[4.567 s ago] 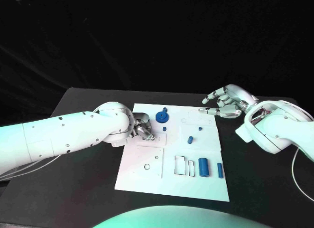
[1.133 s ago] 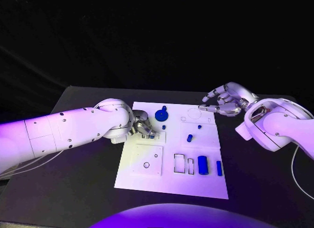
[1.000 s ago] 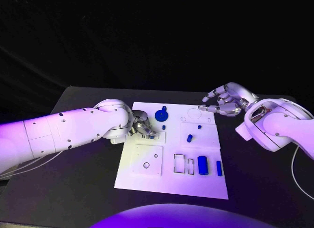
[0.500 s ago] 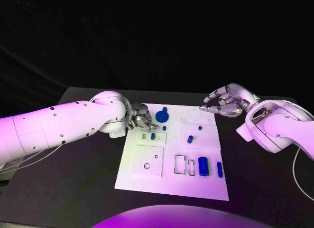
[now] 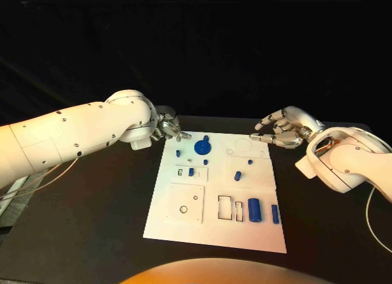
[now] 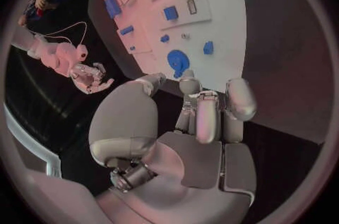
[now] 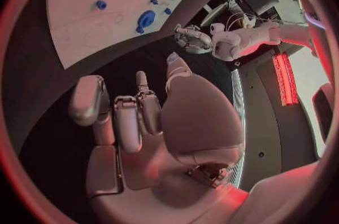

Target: Assemble the parts on the task board

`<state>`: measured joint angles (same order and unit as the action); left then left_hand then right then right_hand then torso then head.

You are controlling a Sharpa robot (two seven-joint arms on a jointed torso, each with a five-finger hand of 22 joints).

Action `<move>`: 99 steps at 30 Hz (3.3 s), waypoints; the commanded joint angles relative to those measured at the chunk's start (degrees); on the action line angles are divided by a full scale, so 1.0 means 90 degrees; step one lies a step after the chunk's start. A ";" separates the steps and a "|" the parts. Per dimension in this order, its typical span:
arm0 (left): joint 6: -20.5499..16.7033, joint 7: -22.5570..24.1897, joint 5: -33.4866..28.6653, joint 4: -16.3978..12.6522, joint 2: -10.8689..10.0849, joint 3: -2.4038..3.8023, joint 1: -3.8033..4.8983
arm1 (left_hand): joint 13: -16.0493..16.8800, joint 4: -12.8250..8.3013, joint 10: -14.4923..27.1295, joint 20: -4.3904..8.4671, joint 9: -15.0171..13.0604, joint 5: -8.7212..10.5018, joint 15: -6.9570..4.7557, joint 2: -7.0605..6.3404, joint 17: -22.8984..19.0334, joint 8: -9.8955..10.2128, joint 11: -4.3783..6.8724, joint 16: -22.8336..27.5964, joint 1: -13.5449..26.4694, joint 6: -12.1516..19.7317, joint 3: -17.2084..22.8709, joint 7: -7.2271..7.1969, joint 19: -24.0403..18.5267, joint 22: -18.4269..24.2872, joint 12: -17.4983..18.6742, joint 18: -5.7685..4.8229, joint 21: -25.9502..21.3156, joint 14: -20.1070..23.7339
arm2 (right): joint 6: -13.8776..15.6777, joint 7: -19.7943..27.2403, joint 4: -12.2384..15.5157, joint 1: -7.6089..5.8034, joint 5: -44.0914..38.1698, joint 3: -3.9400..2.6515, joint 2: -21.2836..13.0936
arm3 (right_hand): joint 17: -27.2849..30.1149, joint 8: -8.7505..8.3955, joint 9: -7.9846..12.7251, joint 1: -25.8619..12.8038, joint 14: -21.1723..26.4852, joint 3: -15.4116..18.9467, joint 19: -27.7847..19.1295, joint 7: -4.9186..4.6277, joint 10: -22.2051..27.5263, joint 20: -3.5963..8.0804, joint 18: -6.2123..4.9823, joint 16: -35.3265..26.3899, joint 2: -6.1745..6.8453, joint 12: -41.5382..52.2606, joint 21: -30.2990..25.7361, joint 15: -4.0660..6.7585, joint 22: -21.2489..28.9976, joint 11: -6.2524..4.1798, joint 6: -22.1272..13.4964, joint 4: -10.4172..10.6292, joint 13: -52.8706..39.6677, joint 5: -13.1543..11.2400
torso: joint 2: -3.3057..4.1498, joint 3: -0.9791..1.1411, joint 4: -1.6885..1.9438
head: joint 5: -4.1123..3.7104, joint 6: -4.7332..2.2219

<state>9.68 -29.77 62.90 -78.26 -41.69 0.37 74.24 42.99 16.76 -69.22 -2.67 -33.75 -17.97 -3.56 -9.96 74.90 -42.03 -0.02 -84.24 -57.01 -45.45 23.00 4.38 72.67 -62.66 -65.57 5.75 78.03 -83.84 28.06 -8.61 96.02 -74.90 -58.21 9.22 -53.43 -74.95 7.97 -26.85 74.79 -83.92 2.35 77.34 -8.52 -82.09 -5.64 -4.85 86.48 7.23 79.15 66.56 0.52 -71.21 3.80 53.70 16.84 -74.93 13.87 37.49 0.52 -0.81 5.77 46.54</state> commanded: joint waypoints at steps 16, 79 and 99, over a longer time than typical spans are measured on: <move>0.0976 0.0029 0.0333 0.1127 0.0572 -0.0227 0.0026 | -0.0125 0.0005 0.0097 -0.0073 0.0070 0.0039 0.0068 -0.0016 0.0117 0.0086 -0.0063 0.0010 -0.0012 -0.0006 -0.0131 0.0058 -0.0016 0.0040 0.0027 -0.0001 -0.0046 -0.0302 | 0.0016 0.0055 0.0025 0.0005 -0.0060 0.0000 0.0004 | -0.0309 0.0043 -0.0011 -0.0061 -0.0391 0.0051 0.0004 0.0032 0.0033 0.0018 -0.0079 -0.0022 0.0012 -0.0028 -0.0015 0.0012 -0.0002 -0.0033 -0.0023 0.0002 -0.0457 0.0025 | 0.0017 -0.0016 -0.0003 | 0.0038 0.0018; 0.1277 0.0070 -0.0460 0.1661 0.0897 -0.0401 -0.0086 | -0.0293 -0.0266 0.0203 -0.0066 0.0203 0.0048 0.0035 0.0511 0.0091 0.0096 -0.0008 0.0016 -0.1523 -0.0174 0.0225 -0.0007 -0.0074 0.0078 -0.0017 0.0016 -0.0091 -0.0285 | -0.0010 0.0040 0.0001 0.0010 -0.0060 -0.0001 0.0055 | -0.0314 0.0052 -0.0015 -0.0056 -0.0394 0.0071 0.0011 0.0033 0.0027 0.0019 -0.0079 -0.0024 -0.0024 -0.0024 -0.0027 0.0013 -0.0001 -0.0034 -0.0033 -0.0005 -0.0461 0.0032 | 0.0004 0.0000 -0.0009 | 0.0029 0.0104; 0.0618 0.0125 -0.1007 0.1034 0.0432 -0.0358 -0.0094 | -0.0392 -0.0987 0.0079 -0.0065 0.0000 0.0069 0.0036 0.0352 0.0147 -0.0241 -0.0009 -0.0015 -0.1842 -0.0065 0.1861 0.0013 -0.0038 -0.0010 -0.0018 0.0008 -0.0043 -0.0315 | -0.0009 0.0042 0.0013 0.0010 -0.0060 -0.0001 0.0036 | -0.0309 0.0056 -0.0018 -0.0056 -0.0394 0.0075 0.0011 0.0034 0.0027 0.0020 -0.0080 -0.0026 -0.0038 -0.0024 -0.0035 0.0013 0.0002 -0.0035 -0.0033 -0.0004 -0.0459 0.0031 | 0.0001 0.0004 -0.0001 | 0.0048 0.0103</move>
<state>18.41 -29.43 56.36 -67.71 -37.28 -2.95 73.41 39.41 15.58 -68.13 -3.28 -31.80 -17.14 -3.36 -6.46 74.90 -43.94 0.08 -84.24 -74.25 -46.06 31.65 5.01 72.06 -62.70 -65.56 5.75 77.38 -84.04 28.25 -8.50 96.07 -74.84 -58.21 9.22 -53.07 -74.95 8.19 -26.96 74.69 -83.92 2.67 77.34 -8.32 -81.88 -5.64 -4.85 86.48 7.13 79.15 66.56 0.52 -71.16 3.60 53.49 16.83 -74.95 13.87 37.52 0.56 -0.88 6.25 47.37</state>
